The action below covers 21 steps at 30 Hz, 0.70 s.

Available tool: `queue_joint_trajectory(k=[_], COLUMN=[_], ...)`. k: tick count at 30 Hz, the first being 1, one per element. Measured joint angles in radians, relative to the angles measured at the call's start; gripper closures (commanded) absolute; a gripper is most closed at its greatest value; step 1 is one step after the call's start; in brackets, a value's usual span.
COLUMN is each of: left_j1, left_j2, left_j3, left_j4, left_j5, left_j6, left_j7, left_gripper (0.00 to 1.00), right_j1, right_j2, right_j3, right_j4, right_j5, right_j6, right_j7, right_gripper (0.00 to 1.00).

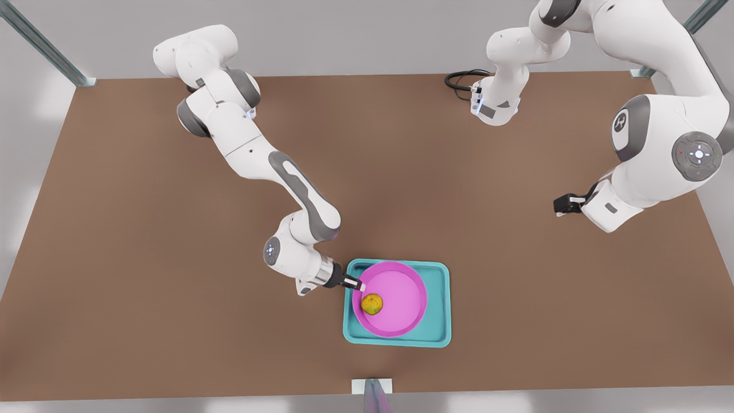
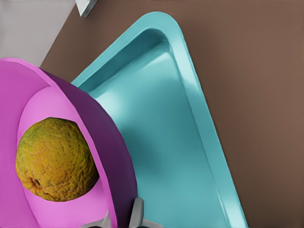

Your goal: Place the orange on the plate with the left arm and the plate on the tray with the right arm

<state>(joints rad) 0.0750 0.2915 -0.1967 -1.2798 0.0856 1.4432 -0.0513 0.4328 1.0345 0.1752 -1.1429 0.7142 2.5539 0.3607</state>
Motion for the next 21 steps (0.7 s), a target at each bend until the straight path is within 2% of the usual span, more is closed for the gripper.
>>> queue_joint_trajectory(k=[1, 6, 9, 10, 12, 14, 15, 17, 21], left_j1=[0.000, 0.000, 0.000, 0.000, 0.000, 0.000, 0.000, 0.001, 0.004], left_j2=[0.000, -0.002, -0.003, -0.003, -0.003, -0.004, -0.004, -0.004, -0.005], left_j3=[0.000, -0.001, -0.001, -0.001, -0.001, -0.001, -0.001, 0.003, 0.007], left_j4=[0.000, 0.000, 0.000, 0.001, 0.001, 0.001, 0.001, 0.000, 0.001], left_j5=[0.000, 0.000, 0.000, 0.000, 0.000, 0.001, 0.001, 0.002, 0.003], left_j6=[0.000, -0.001, -0.001, -0.002, -0.002, -0.002, -0.003, -0.004, -0.006], left_j7=[0.000, -0.001, -0.002, -0.002, -0.002, -0.002, -0.002, -0.002, 0.000], left_gripper=[0.00, 0.00, 0.00, 0.00, 0.00, 0.00, 0.00, 0.00, 0.00], right_j1=[0.000, 0.004, -0.016, -0.044, -0.154, -0.219, -0.249, -0.277, -0.271], right_j2=[0.000, -0.039, -0.281, -0.352, -0.479, -0.680, -0.772, -0.894, -0.944], right_j3=[0.000, 0.005, -0.014, -0.053, -0.121, -0.243, -0.272, -0.286, -0.288], right_j4=[-0.001, -0.033, -0.329, -0.394, -0.386, -0.379, -0.376, -0.370, -0.370], right_j5=[-0.002, -0.005, -0.020, -0.061, -0.281, -0.476, -0.546, -0.677, -0.800], right_j6=[0.003, 0.034, -0.006, -0.081, -0.324, -0.530, -0.617, -0.763, -0.959], right_j7=[0.002, 0.014, 0.021, 0.021, -0.015, -0.089, -0.123, -0.183, -0.280], right_gripper=[0.00, 0.00, 0.00, 0.00, 0.00, 0.00, 0.00, 0.00, 0.00])
